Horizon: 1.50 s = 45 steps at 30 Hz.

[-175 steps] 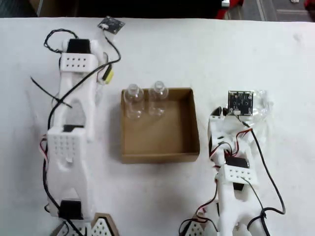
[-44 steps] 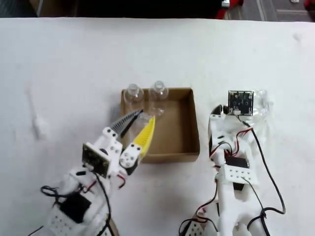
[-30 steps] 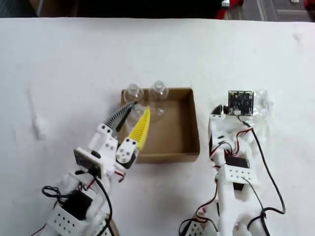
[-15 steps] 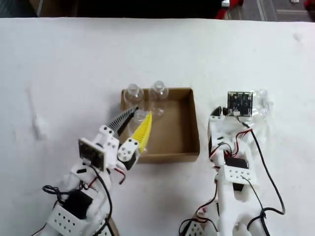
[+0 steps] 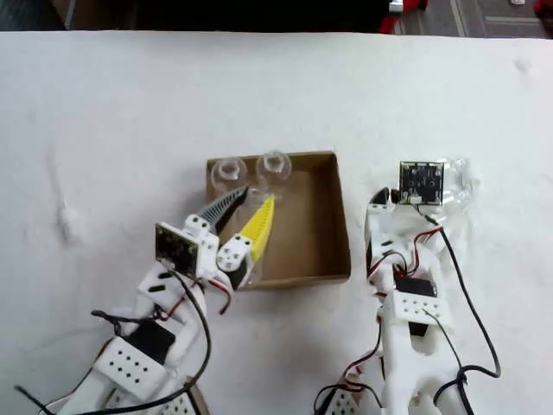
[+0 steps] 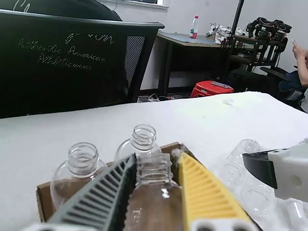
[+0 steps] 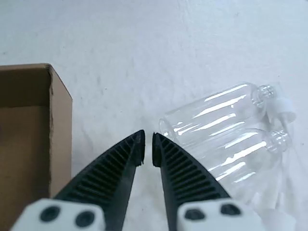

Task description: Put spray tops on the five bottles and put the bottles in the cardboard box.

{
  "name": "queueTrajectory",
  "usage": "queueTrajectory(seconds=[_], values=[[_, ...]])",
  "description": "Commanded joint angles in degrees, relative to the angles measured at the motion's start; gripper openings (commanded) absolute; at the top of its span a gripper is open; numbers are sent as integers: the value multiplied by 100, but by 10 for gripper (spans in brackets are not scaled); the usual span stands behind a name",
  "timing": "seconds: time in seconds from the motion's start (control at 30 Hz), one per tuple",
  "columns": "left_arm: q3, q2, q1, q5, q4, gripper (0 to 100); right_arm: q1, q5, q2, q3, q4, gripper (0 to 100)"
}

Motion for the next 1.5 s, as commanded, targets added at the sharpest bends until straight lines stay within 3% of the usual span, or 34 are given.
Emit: queueTrajectory(seconds=[0.0,0.07,0.37,0.63,0.9,1.47], values=[[0,198,-22,88,-589,87,-40,62,-57,-53,-136,22],[0,198,-22,79,-615,9,-40,62,-57,-53,-136,22],[-35,189,-13,105,-633,23,-48,62,-57,-62,-136,22],[-26,189,31,70,-1459,23,-48,62,-57,-62,-136,22],[0,233,-119,-334,-1433,20,-48,62,-57,-62,-136,22],[0,233,66,-273,-862,21,-48,62,-66,-62,-136,22]])
